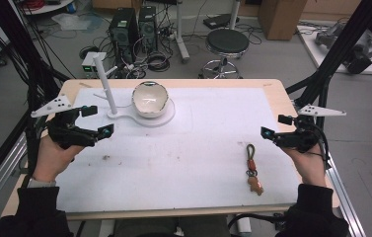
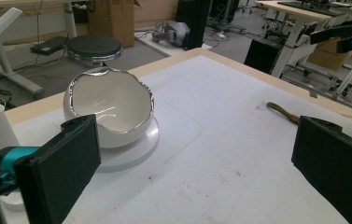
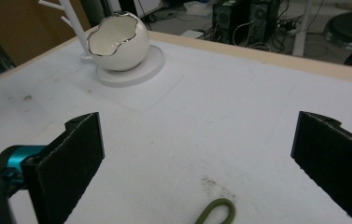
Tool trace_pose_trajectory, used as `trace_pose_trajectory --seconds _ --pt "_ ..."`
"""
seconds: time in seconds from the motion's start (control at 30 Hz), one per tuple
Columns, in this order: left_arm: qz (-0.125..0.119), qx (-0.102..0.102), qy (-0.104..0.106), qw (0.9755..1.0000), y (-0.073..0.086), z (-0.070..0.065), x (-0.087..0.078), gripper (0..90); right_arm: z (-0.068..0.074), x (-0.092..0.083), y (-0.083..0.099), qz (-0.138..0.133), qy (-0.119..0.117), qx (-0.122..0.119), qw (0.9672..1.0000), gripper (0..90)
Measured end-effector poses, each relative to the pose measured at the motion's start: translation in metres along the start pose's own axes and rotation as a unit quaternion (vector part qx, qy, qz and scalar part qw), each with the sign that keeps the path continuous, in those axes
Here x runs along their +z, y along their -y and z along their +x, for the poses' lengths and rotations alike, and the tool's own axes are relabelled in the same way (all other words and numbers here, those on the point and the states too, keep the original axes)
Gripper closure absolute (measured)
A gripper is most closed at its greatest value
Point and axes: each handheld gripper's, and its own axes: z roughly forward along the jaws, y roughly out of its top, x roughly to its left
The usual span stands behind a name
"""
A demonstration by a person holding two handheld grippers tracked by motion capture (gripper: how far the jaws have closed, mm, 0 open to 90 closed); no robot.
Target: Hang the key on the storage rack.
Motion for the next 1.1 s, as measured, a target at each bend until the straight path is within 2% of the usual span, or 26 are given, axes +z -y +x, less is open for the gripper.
trace_pose_trajectory --seconds 0.1,0.27,0.37,0.47,0.57,0.7,0.87,1.0,1.1 --pt "0.004 -0.004 -0.004 1.0000 0.001 0.001 0.001 1.7 -0.005 0.014 0.009 0.006 0.010 0.032 0.9994 2.0" --pt "0.003 -0.009 -0.010 0.9999 0.001 0.005 -0.001 1.7 -0.012 0.033 0.029 0.037 0.021 0.043 0.9982 2.0" --pt "0.003 -0.012 -0.016 0.9998 0.001 0.007 -0.002 1.7 -0.015 0.040 0.040 0.052 0.007 0.047 0.9975 2.0" --pt "0.003 -0.015 -0.019 0.9997 0.002 0.008 -0.001 1.7 -0.017 0.046 0.050 0.066 -0.002 0.061 0.9959 2.0" --pt "0.007 -0.020 -0.022 0.9995 0.003 0.010 0.001 1.7 -0.017 0.056 0.060 0.088 -0.001 0.061 0.9943 2.0" --pt "0.007 -0.022 -0.021 0.9995 0.005 0.011 0.003 1.7 -0.015 0.070 0.072 0.124 -0.007 0.061 0.9904 2.0" --pt "0.008 -0.022 -0.020 0.9995 0.005 0.010 0.004 1.7 -0.013 0.078 0.079 0.136 -0.021 0.077 0.9874 2.0" --pt "0.011 -0.024 -0.018 0.9995 0.006 0.010 0.007 1.7 -0.012 0.082 0.081 0.139 -0.024 0.073 0.9872 2.0" --pt "0.014 -0.023 -0.016 0.9995 0.006 0.010 0.008 1.7 -0.011 0.085 0.083 0.150 -0.022 0.074 0.9856 2.0"
